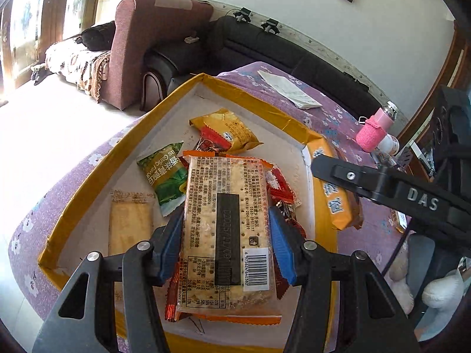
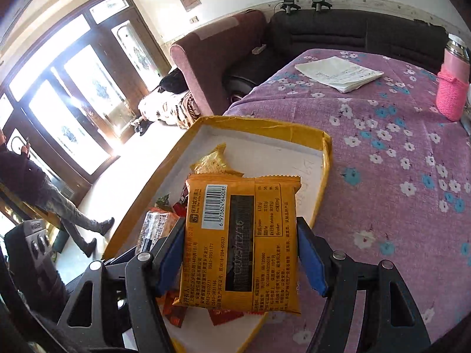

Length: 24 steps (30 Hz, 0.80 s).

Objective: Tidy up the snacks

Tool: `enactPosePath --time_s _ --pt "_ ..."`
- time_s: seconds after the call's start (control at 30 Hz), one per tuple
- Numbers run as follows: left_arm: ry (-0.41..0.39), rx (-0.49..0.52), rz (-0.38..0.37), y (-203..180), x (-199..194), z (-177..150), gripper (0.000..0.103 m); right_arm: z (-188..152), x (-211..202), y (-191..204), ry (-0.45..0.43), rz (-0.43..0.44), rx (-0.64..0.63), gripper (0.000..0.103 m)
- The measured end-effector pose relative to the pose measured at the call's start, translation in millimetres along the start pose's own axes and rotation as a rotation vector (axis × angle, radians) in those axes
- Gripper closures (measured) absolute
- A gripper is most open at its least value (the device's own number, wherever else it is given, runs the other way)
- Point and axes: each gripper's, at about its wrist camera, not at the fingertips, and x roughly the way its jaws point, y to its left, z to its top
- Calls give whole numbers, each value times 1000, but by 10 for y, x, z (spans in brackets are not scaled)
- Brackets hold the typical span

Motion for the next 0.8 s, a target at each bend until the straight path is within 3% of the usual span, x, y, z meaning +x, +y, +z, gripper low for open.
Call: enactPosePath --time_s 0.13,0.37,0.8 --pt "-18 10 31 -2 20 41 48 25 323 5 28 -59 -7 32" --pt "-48 49 91 -94 -39 52 33 -9 472 -80 38 -18 48 31" --pt "-116 94 192 -298 -333 -52 30 -340 -603 -195 -176 17 42 29"
